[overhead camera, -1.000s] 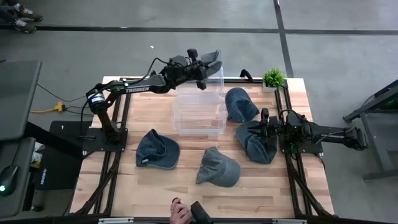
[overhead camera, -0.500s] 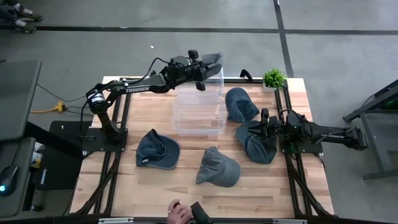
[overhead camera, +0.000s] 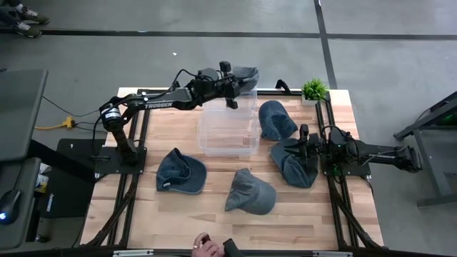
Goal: Pick & Place hat
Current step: Put the top gray cap into the top transparent bin
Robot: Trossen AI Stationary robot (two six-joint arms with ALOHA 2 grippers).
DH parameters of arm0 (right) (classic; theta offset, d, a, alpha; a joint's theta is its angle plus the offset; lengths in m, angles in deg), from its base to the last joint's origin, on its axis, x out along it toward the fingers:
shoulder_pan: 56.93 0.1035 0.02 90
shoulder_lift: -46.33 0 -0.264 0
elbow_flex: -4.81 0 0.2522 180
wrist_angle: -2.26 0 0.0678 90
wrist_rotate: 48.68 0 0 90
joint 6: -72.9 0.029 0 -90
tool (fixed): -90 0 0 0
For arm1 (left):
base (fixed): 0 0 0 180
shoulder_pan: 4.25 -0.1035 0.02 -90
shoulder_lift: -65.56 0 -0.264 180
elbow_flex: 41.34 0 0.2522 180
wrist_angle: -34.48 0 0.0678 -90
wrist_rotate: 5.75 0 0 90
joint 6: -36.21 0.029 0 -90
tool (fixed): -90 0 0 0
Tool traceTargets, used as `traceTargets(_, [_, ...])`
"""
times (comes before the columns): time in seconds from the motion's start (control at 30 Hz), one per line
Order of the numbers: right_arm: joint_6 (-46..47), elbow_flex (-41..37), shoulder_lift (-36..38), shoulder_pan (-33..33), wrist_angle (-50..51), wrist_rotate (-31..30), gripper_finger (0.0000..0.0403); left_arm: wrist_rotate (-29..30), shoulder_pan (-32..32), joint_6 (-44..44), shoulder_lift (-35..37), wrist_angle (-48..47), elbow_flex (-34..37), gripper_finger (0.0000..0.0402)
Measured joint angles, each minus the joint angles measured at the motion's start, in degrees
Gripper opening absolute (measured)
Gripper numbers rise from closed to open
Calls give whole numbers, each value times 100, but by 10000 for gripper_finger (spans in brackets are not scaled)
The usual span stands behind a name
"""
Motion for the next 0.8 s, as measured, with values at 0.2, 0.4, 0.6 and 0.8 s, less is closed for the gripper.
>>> traceTargets(0.2, [0, -1, 1, 0, -2, 0, 48, 76, 28, -2, 0, -9, 0, 72])
traceTargets(0.4, [0, -2, 0, 0, -2, 0, 52, 73, 27, -15, 4, -87, 0, 72])
traceTargets(0.6, [0, -2, 1, -2, -2, 0, 49, 89, 28, -129, 7, -84, 0, 72])
traceTargets(0.8, [0, 0, 0, 0, -2, 0, 48, 101, 28, -195, 7, -80, 0, 81])
